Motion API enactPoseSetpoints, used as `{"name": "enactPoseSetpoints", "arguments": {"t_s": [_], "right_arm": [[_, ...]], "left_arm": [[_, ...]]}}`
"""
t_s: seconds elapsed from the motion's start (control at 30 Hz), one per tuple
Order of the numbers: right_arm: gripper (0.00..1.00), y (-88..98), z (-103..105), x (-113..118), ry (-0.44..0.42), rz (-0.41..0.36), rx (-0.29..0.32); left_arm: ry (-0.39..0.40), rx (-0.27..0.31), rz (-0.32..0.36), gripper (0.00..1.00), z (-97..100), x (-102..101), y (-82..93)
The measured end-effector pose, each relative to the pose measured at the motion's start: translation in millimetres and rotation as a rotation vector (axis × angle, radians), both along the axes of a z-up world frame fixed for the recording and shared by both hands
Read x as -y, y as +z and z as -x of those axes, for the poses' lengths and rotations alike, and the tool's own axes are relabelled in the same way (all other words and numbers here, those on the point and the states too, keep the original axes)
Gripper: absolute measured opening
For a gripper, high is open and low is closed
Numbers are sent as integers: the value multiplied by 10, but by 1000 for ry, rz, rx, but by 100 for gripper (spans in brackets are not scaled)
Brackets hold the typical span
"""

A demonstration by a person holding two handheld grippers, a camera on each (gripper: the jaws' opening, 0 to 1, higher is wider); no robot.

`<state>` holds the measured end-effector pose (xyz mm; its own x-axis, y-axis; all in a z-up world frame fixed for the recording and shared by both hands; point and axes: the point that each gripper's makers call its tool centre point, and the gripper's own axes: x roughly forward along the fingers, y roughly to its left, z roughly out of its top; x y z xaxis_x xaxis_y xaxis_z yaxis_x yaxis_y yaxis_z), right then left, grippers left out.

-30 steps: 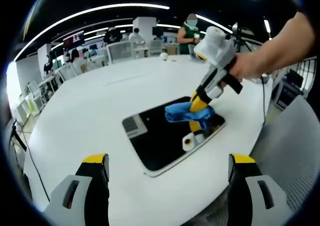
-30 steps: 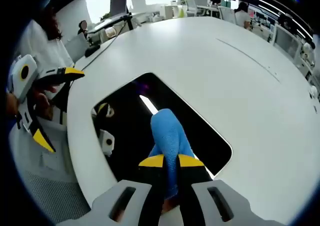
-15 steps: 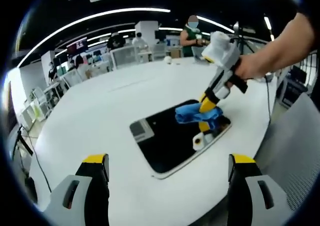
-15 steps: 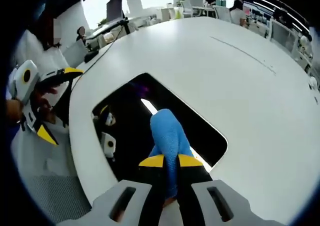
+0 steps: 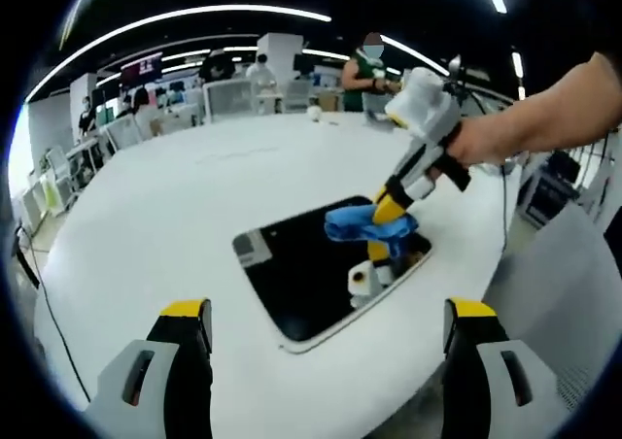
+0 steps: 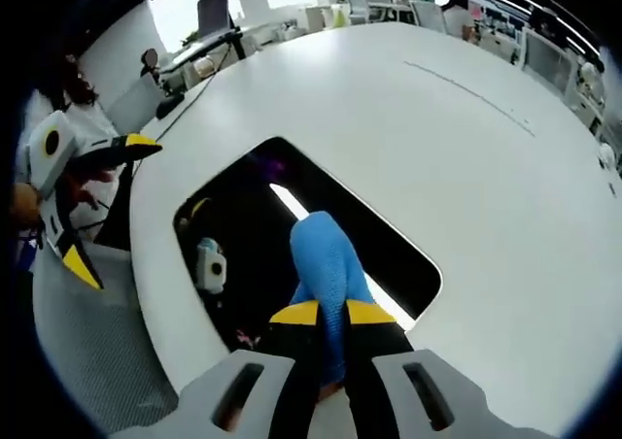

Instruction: Wipe the mirror surface with the cleaning cloth until all visible marks leave the cleaned area.

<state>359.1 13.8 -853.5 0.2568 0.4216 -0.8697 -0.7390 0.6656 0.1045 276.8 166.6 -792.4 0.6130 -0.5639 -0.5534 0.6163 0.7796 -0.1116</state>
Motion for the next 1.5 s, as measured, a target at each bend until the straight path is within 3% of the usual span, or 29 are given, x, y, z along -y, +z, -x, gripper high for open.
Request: {"name": "enactPoseSetpoints", "arguments": {"t_s": [0.23,0.47,0.73,1.03,1.27,1.5], "right_arm": [[3,2,8,129,-60,31,46],[3,4,-29,332,-149,28,39],[3,5,-30,370,-164,48,44],[3,0,-57,467,-259,46,41],[3,0,-52,457,-229,75,67],[2,-2,-34,456,-253,84,80]], "left_arm": [[-40,10,-10,100,-35,-62,-18],[-51,9,-14,100,-48,-115,-1],[-63,20,-20,100,-75,-168,46],[-36,23,50,100,-151,-197,175],[-41,28,49,100,-148,-246,224],[-27,35,42,100,-202,-425,240]]}}
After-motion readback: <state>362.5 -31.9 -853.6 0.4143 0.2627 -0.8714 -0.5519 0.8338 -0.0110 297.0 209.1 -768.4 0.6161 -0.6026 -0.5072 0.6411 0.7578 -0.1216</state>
